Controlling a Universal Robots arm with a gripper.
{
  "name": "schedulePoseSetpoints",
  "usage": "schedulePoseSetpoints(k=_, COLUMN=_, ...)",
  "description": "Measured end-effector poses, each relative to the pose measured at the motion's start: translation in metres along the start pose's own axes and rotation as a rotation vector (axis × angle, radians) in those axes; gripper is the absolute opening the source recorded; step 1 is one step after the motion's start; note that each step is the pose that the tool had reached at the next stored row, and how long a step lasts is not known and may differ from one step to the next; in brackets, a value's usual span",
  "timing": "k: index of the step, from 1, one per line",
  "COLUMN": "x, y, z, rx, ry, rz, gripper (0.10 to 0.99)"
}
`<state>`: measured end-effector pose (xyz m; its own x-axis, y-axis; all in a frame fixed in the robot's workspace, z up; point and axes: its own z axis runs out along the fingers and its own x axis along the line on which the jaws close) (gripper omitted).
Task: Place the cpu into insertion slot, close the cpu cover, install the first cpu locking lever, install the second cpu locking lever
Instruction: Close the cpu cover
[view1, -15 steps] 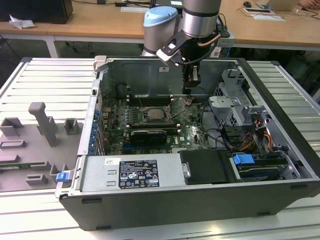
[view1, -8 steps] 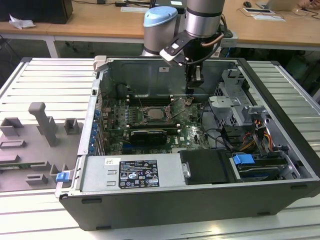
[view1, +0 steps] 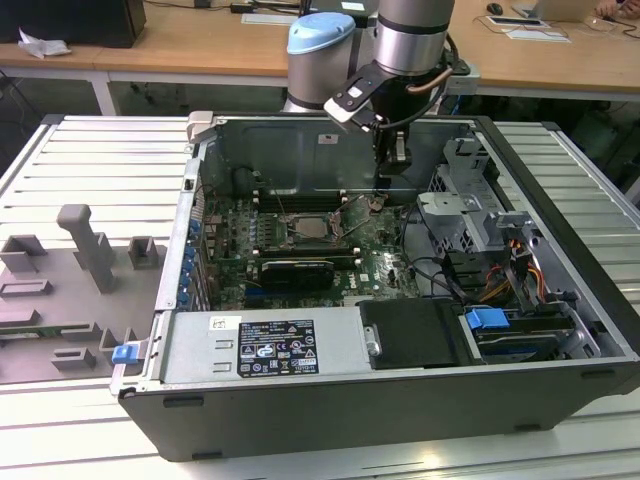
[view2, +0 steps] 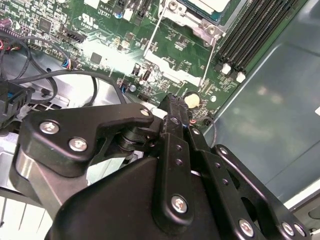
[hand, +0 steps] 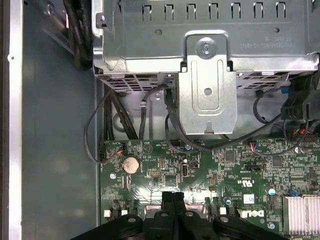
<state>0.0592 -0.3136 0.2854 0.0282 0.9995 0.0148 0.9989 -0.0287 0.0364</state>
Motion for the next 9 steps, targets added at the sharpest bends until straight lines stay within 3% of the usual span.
schedulePoseSetpoints(k=4, x=0.0001, y=0.0032, z=0.0004, rx=0.0, ry=0.0001, rz=0.0, gripper=0.106)
schedulePoseSetpoints(k=7, x=0.0002, y=0.0085, z=0.0067, rx=0.0, ry=0.0, rz=0.0, gripper=0.106)
schedulePoseSetpoints(k=9, x=0.0, y=0.0084, z=0.011, rx=0.0, ry=-0.0001, rz=0.0, gripper=0.106)
